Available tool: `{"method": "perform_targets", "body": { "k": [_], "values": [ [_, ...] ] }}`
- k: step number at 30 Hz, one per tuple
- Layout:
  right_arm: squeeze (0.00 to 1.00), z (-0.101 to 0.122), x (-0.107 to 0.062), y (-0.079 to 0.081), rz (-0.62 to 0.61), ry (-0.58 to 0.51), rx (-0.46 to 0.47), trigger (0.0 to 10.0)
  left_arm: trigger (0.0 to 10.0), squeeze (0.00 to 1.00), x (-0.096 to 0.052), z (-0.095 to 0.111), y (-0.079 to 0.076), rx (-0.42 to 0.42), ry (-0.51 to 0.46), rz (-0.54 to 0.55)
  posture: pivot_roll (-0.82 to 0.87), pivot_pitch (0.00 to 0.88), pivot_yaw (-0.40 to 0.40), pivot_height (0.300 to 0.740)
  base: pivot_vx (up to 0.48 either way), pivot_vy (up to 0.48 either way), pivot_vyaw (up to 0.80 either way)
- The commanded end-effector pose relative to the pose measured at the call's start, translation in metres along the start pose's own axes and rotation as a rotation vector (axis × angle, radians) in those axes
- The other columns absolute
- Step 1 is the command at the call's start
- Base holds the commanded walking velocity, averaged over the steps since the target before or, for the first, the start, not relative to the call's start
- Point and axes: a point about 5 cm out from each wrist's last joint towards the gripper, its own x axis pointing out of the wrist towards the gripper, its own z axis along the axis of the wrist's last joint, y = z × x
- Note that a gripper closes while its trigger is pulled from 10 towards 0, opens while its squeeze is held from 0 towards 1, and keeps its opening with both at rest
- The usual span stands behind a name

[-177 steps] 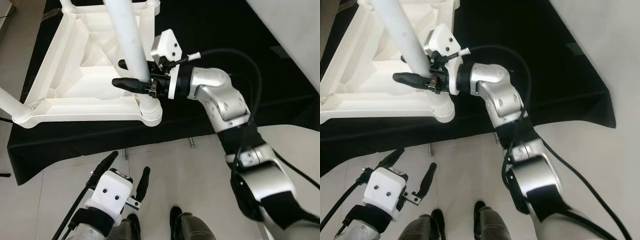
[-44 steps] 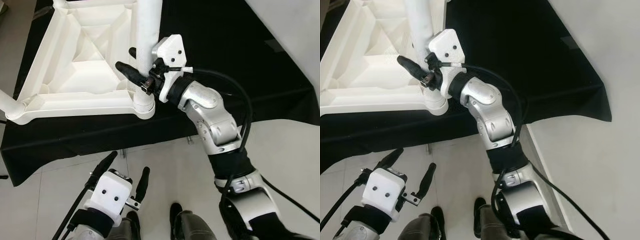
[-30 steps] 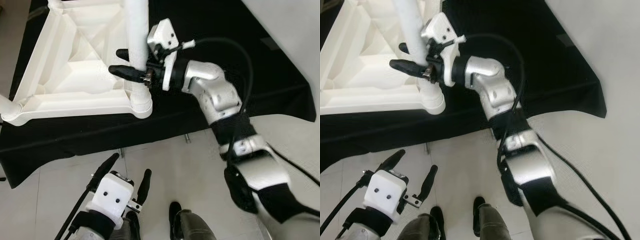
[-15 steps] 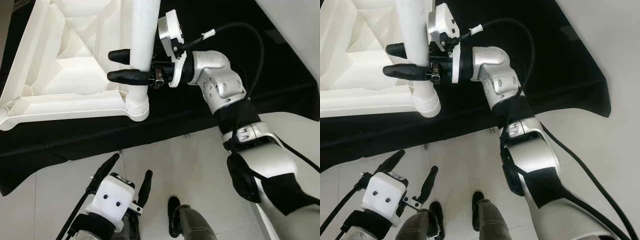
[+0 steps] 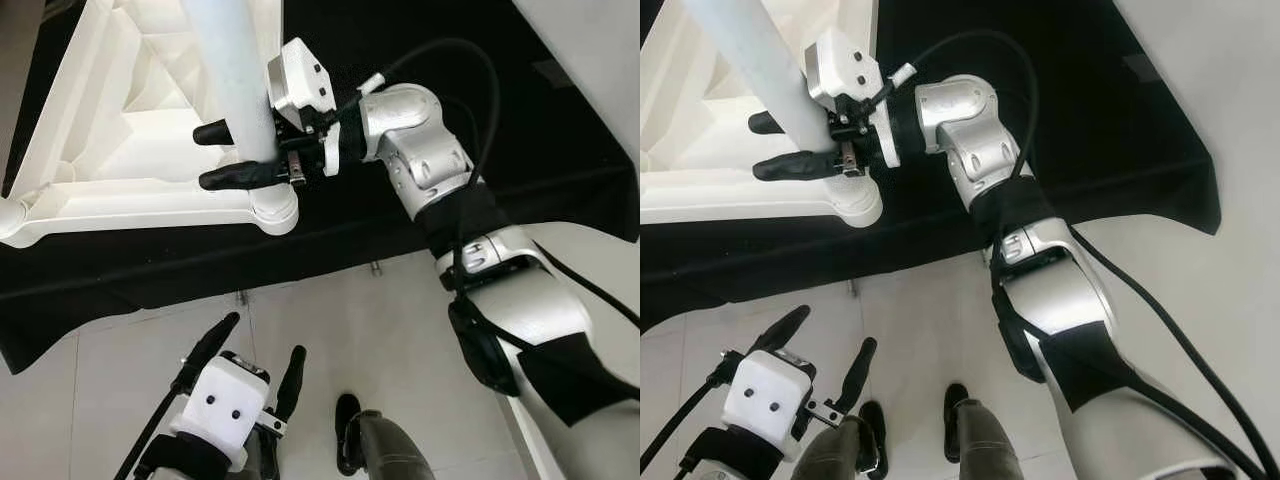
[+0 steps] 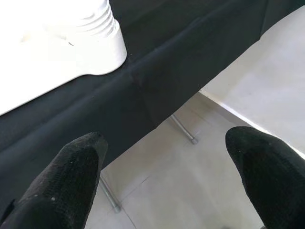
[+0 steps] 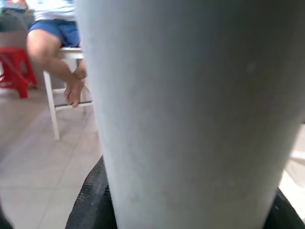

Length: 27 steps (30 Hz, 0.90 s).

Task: Building children table

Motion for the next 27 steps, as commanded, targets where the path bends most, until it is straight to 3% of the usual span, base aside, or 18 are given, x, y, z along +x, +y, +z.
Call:
{"method": "perform_targets", "body": {
  "k": [1,9,15,20,27],
  "values": [
    [0.0,-0.027,0.005,0.007,0.013,0.034,0.162,10.0,10.0,0.0,-0.002,-0.005,-0.002,-0.004,0.031,0.001,0.03,0.409,-0.014,0.74,0.0,0.0,0.0],
    [0.0,-0.024,0.004,-0.002,-0.049,-0.031,0.267,10.0,10.0,0.0,0.001,-0.004,-0.002,-0.002,0.022,0.009,0.03,0.407,-0.025,0.74,0.0,0.0,0.0],
    [0.0,-0.029,0.002,0.001,-0.026,-0.021,0.281,10.0,10.0,0.0,0.002,-0.004,-0.001,-0.001,0.018,0.013,0.02,0.409,-0.026,0.74,0.0,0.0,0.0],
    [0.0,-0.03,0.003,0.002,-0.017,-0.017,0.287,10.0,10.0,0.0,0.003,-0.004,-0.001,-0.001,0.017,0.014,0.02,0.41,-0.026,0.74,0.0,0.0,0.0],
    [0.0,-0.041,0.009,0.004,-0.085,0.078,0.217,10.0,10.0,0.0,0.003,-0.003,-0.001,-0.001,0.014,0.017,0.02,0.413,-0.029,0.74,0.0,0.0,0.0]
  ]
}}
